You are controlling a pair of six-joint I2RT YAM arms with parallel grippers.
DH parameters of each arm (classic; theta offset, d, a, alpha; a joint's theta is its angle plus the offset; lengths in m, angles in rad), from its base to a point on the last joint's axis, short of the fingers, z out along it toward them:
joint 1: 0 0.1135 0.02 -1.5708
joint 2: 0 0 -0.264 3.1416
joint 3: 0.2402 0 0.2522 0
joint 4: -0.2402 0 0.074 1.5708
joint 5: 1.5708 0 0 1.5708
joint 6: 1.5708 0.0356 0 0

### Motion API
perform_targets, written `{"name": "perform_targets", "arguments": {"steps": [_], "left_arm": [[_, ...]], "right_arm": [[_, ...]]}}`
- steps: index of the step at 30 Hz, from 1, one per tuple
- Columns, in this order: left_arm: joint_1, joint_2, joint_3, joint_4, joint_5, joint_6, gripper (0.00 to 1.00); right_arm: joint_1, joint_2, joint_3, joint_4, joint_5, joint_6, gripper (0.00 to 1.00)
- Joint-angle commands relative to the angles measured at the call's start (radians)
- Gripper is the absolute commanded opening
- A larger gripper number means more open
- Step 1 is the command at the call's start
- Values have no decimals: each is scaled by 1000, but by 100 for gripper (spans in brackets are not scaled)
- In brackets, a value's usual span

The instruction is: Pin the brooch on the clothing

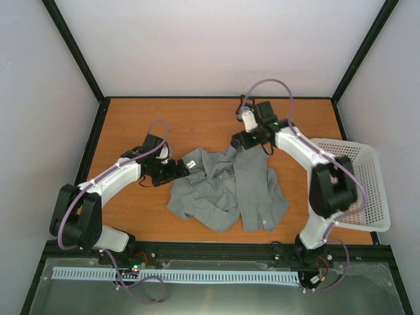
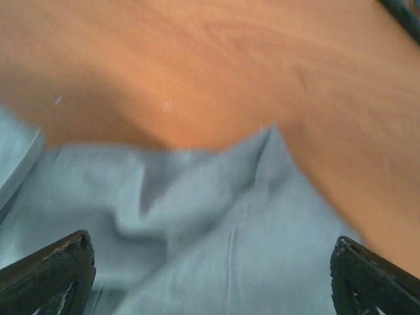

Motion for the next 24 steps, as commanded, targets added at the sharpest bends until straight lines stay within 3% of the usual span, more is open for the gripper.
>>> {"name": "perform_targets", "arguments": {"steps": [1,6,10,11,14,15,18,24], "left_arm": [[5,76,-22,88,103,23,95],[5,182,-41,133,152,2,83],[5,208,-46,156,138,-6,66],[5,200,-49,165,128,-5,60],[5,159,-69,200,73,8,43],[9,152,-67,202,49,11,33],[20,114,-29,158,-42,15,1],[23,-96,135,14,-256,59,1]], "right_arm": [[15,242,172,55,-18,-116,94],[25,396,274,29,78,-112,93],[42,512,379,-34,112,-116,78],[47,530,395,-37,120,-109,72],[51,535,417,-21,113,-68,19],[51,528,433,-31,107,-60,6],[52,470,511,-88,157,-21,3],[50,171,514,-96,186,6,3]]}}
